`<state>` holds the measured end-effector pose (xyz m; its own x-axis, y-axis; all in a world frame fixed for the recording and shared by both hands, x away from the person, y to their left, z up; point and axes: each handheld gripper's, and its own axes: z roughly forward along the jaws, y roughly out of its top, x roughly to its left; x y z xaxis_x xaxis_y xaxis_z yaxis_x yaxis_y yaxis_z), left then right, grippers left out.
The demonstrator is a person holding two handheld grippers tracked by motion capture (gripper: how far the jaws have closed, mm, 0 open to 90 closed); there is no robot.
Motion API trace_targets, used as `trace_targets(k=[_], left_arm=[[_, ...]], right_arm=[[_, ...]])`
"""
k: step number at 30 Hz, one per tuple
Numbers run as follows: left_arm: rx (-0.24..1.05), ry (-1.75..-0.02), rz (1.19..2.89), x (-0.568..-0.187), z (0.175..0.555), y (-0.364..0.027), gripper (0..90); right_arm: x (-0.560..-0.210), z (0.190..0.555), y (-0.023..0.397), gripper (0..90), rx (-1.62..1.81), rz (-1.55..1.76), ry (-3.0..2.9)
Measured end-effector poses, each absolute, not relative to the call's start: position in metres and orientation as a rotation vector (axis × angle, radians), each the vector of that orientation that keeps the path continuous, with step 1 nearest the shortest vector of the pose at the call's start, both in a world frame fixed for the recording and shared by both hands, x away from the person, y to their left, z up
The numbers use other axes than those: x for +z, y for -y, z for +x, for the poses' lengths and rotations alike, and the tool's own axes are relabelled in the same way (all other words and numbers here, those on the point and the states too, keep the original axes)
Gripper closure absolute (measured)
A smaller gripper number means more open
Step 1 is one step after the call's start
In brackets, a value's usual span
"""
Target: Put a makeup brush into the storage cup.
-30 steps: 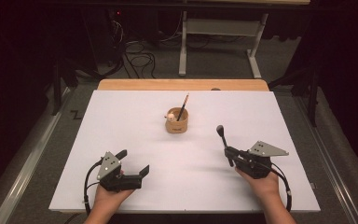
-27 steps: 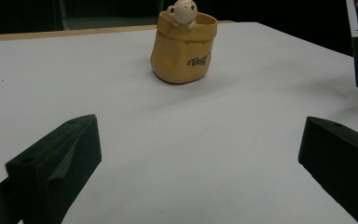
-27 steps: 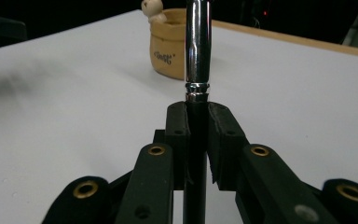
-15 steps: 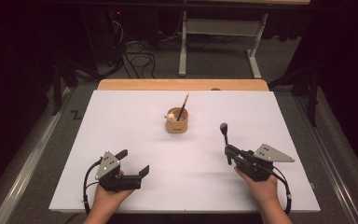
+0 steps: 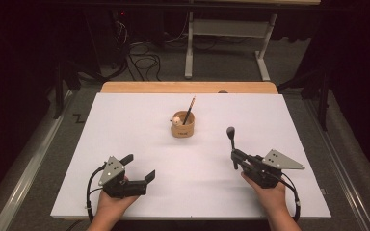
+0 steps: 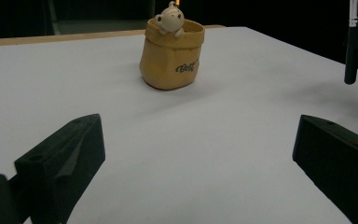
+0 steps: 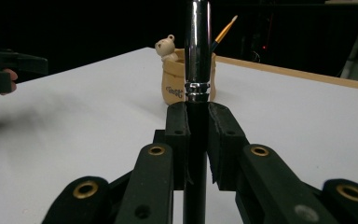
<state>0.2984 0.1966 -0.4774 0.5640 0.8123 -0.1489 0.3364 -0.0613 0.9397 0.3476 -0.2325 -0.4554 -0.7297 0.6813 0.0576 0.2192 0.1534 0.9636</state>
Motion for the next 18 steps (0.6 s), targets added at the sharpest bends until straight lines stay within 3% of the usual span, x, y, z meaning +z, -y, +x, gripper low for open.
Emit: trace_targets(k=[18], left_arm=[[0.492,-0.948,1.636,-0.476,0.295,-0.187,2.1]], right_arm=[[-0.459,0.339,0.207,80.7,1.624,0.774,-2.109]])
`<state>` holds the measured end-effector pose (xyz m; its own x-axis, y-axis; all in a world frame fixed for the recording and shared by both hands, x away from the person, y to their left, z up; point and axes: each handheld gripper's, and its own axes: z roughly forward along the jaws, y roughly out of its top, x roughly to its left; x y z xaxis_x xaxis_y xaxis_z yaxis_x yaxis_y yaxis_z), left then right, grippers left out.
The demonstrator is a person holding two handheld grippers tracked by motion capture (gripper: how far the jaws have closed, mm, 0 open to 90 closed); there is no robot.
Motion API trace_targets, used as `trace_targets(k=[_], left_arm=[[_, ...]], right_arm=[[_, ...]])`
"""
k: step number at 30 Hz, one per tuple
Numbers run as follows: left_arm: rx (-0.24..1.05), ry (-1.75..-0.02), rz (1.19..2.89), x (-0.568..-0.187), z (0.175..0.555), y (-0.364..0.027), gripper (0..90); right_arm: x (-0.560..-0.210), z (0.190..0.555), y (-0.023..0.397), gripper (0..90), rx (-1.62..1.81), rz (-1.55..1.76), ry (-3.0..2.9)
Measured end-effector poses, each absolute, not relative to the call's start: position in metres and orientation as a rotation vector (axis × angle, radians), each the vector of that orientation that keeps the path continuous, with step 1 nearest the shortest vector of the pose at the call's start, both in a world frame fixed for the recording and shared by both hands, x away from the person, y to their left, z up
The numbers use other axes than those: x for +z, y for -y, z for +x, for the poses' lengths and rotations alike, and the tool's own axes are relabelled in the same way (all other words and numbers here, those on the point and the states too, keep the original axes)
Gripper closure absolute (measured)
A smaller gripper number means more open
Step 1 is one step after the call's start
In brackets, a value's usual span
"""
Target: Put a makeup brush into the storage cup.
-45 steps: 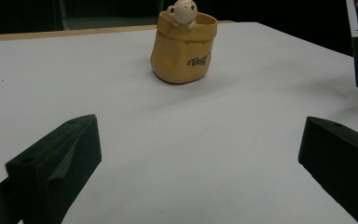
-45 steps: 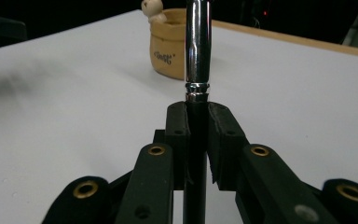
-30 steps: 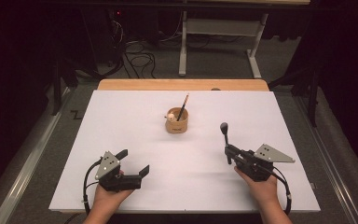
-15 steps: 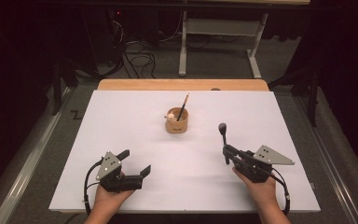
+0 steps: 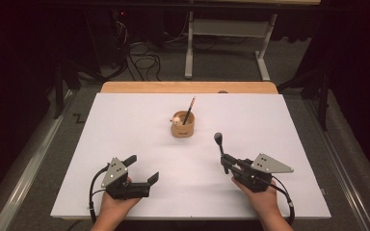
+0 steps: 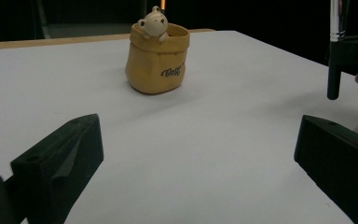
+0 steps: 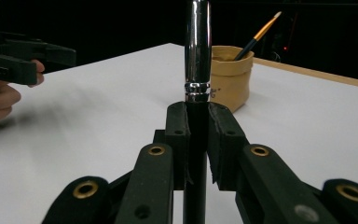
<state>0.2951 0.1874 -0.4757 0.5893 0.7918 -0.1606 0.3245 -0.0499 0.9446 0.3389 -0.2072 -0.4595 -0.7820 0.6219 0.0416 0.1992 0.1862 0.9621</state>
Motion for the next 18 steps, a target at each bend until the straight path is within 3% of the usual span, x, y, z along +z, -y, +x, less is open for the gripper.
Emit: trace_targets(k=[18], left_arm=[[0.473,-0.867,1.712,-0.462,0.302,-0.155,2.4]], right_arm=[[-0.459,0.333,0.194,80.7,1.675,0.713,-2.104]])
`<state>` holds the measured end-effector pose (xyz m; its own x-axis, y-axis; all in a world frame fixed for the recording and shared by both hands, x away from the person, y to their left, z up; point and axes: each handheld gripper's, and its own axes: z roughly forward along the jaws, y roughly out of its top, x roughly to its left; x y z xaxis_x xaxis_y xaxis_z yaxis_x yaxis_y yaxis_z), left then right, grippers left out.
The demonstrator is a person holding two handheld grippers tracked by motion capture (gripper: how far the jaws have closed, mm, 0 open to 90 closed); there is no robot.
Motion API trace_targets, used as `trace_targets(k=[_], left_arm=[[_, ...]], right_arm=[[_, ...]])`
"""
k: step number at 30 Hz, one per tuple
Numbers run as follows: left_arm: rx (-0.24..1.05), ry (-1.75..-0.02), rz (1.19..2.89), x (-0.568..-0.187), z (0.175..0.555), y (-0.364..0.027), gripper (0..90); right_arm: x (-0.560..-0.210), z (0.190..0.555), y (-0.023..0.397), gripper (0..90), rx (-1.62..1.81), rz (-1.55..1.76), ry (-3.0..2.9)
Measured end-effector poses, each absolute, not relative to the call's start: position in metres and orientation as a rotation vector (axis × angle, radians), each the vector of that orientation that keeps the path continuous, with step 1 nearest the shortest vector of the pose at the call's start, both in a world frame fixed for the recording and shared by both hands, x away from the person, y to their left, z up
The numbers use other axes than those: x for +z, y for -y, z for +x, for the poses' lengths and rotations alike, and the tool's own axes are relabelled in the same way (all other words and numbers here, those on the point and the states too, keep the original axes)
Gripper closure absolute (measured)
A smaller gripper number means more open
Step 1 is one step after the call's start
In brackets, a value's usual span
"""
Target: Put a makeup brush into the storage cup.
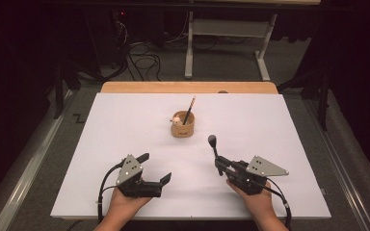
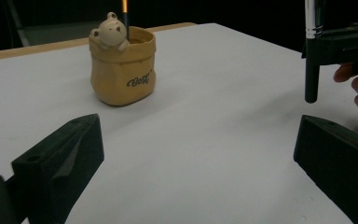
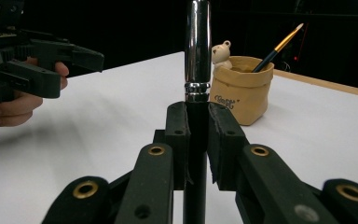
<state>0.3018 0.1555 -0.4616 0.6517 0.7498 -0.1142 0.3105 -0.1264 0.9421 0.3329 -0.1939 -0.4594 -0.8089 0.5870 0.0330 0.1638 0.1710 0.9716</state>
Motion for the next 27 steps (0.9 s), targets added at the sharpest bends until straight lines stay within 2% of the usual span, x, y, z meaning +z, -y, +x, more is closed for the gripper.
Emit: trace_targets(k=[27], left_arm=[[0.405,-0.770,1.672,-0.435,0.312,-0.107,3.6]], right_arm=[[-0.455,0.327,0.179,80.7,1.700,0.656,-2.089]])
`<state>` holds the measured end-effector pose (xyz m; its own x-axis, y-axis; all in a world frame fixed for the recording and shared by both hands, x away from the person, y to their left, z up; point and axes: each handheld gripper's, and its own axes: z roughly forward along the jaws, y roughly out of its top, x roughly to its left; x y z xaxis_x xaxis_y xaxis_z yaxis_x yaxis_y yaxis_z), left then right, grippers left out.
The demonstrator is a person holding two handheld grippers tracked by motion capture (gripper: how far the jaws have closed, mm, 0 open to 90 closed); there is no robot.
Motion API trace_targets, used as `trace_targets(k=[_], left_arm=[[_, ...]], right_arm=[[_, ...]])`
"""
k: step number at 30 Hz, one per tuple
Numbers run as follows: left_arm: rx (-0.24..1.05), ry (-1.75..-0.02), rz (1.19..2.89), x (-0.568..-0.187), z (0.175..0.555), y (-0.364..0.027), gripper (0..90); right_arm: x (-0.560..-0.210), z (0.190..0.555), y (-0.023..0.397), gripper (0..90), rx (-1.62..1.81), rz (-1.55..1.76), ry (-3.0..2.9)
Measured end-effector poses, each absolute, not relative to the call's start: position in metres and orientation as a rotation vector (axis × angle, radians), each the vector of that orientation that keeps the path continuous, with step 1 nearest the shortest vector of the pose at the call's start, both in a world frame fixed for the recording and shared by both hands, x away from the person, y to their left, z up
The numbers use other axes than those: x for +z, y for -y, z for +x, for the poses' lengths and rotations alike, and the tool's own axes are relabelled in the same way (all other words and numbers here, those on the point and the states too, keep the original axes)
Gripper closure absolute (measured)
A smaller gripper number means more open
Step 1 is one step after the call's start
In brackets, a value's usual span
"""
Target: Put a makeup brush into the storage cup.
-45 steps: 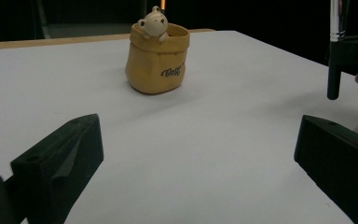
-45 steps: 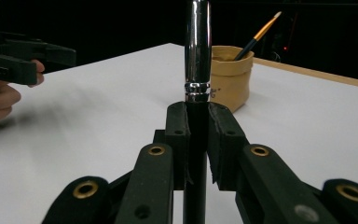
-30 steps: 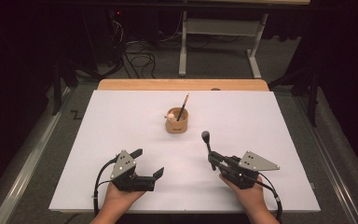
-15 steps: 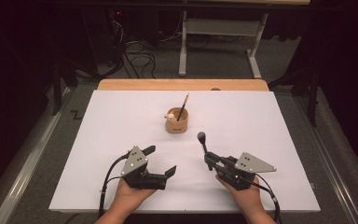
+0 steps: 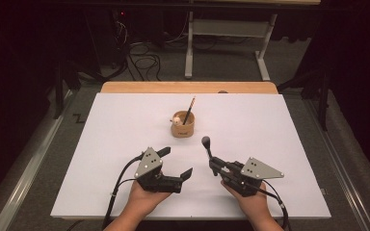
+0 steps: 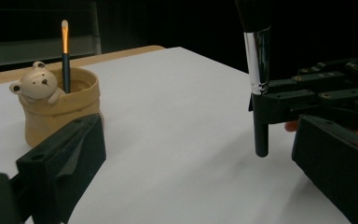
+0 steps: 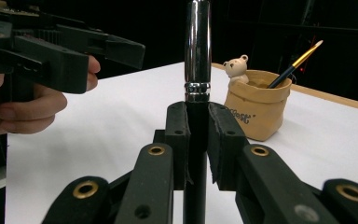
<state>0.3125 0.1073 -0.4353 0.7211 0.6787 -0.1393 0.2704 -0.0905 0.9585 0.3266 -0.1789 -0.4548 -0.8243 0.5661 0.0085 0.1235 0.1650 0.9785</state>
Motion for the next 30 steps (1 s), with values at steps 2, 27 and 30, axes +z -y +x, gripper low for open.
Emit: trace_targets(k=[2,27,30], left_arm=[[0.400,-0.766,1.671,-0.434,0.313,-0.105,3.9],[0.352,-0.735,1.666,-0.423,0.322,-0.083,7.4],[0.349,-0.732,1.667,-0.422,0.323,-0.079,8.1]], right_arm=[[-0.455,0.327,0.178,80.7,1.699,0.650,-2.092],[-0.455,0.326,0.173,80.7,1.712,0.637,-2.089],[-0.455,0.325,0.172,80.7,1.712,0.635,-2.087]])
